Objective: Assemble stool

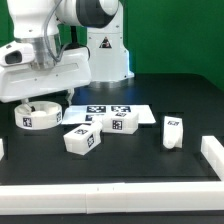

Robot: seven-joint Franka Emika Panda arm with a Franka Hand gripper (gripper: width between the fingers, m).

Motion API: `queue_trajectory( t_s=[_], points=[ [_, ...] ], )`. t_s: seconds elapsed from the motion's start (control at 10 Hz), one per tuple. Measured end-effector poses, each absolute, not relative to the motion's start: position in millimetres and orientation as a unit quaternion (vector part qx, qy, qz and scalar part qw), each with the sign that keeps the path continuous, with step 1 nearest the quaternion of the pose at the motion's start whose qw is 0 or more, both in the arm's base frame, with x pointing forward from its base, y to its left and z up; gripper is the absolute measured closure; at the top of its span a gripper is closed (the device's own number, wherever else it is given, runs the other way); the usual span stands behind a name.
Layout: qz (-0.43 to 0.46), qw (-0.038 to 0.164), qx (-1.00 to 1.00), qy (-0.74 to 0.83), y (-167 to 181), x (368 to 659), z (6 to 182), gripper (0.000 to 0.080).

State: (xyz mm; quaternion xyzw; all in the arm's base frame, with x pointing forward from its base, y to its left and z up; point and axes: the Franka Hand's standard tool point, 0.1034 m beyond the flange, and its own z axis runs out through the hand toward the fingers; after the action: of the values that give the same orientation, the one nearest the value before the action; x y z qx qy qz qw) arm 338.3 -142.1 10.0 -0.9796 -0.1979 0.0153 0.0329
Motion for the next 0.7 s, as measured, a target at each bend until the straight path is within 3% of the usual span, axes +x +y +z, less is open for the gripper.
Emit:
queue_trajectory(
  t_s=[0.3,0.4,0.5,0.7],
  points=[
    [0.009,0.024,-0.979,-0.201,-145.4,340.0,8.3,0.0150],
    [0.009,0.024,-0.980,-0.200,-145.3,339.9,8.1,0.0279],
    [0.009,0.025,-0.980,-0.200,-145.2,339.7,8.0,0.0279],
    [0.010,0.025,-0.979,-0.200,-145.3,339.7,7.8,0.0549]
  ],
)
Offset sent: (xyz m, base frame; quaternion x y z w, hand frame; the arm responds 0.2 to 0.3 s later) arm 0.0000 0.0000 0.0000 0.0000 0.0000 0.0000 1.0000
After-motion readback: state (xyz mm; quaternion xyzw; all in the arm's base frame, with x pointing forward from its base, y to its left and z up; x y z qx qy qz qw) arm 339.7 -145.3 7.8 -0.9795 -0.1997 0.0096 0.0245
